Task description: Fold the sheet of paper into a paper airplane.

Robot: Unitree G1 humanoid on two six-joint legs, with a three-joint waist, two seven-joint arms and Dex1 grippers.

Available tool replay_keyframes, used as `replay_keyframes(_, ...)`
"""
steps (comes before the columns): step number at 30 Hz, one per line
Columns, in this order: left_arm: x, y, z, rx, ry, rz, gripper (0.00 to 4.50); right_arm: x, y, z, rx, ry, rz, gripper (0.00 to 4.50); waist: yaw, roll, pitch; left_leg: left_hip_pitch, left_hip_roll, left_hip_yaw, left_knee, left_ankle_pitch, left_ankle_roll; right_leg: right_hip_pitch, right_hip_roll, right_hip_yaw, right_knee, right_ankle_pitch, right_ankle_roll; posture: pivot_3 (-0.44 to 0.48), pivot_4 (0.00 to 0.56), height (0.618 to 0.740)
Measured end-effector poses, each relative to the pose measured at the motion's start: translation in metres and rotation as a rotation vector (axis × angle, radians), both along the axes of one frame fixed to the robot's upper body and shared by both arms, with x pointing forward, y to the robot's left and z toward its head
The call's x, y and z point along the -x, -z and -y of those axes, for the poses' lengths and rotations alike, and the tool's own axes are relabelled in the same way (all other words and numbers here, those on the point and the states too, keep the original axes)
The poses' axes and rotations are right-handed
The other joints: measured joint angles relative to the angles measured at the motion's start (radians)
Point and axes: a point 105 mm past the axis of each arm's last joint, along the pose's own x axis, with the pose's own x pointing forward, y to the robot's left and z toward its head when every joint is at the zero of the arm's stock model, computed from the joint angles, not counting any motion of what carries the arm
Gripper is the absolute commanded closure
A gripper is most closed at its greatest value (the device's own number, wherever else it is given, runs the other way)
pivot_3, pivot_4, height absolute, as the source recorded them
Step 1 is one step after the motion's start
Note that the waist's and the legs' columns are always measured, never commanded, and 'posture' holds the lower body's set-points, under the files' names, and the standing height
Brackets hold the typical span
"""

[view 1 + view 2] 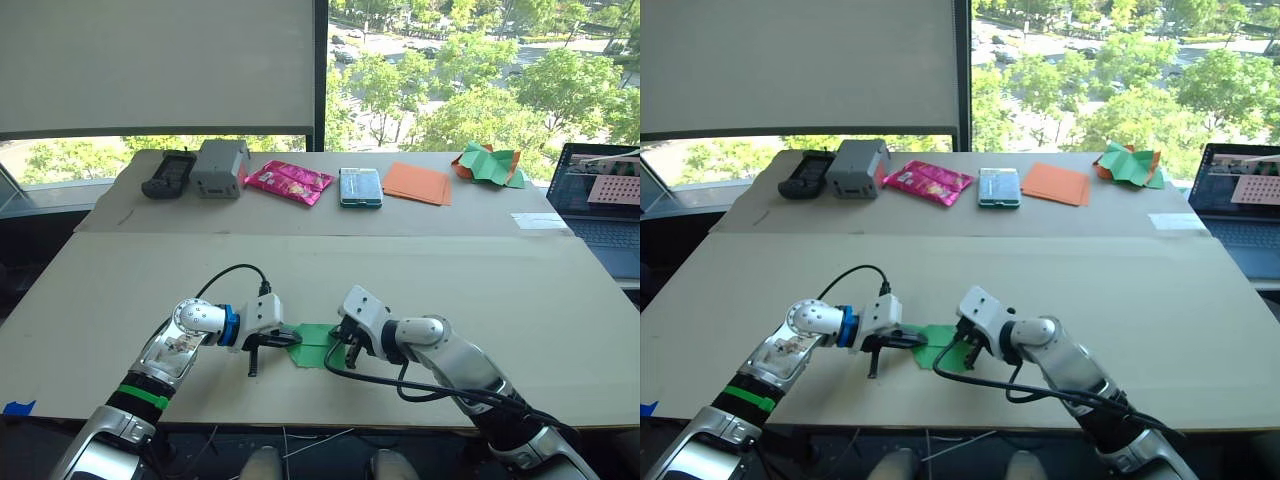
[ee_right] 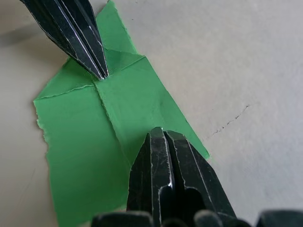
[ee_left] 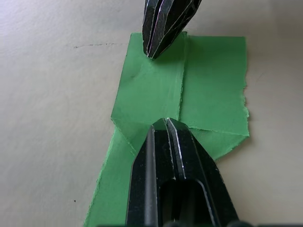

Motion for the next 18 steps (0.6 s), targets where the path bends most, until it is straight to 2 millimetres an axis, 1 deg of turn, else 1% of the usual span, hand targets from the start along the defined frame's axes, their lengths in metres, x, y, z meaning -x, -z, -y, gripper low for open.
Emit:
replay_keyframes(11, 0.002, -0.001, -0.031, -0.034, -0.073, -0.006, 4.50, -0.001, 0.000, -0.001, 0.003, -0.005, -0.004, 4.45, -0.008, 0.002, -0.001, 0.001, 0.000, 0.000, -0.001, 0.000, 0.000, -0.001, 0.000, 0.000, 0.000, 0.000, -0.001, 0.000, 0.150, 0.706)
replay_keyframes(18, 0.004, -0.002, -0.035, -0.032, -0.100, -0.009, 4.50, -0.001, 0.000, -0.002, 0.005, -0.012, -0.001, 4.45, -0.009, 0.002, -0.001, 0.001, 0.001, 0.000, -0.001, 0.000, -0.001, -0.003, 0.000, 0.000, 0.000, -0.001, -0.001, 0.000, 0.150, 0.706)
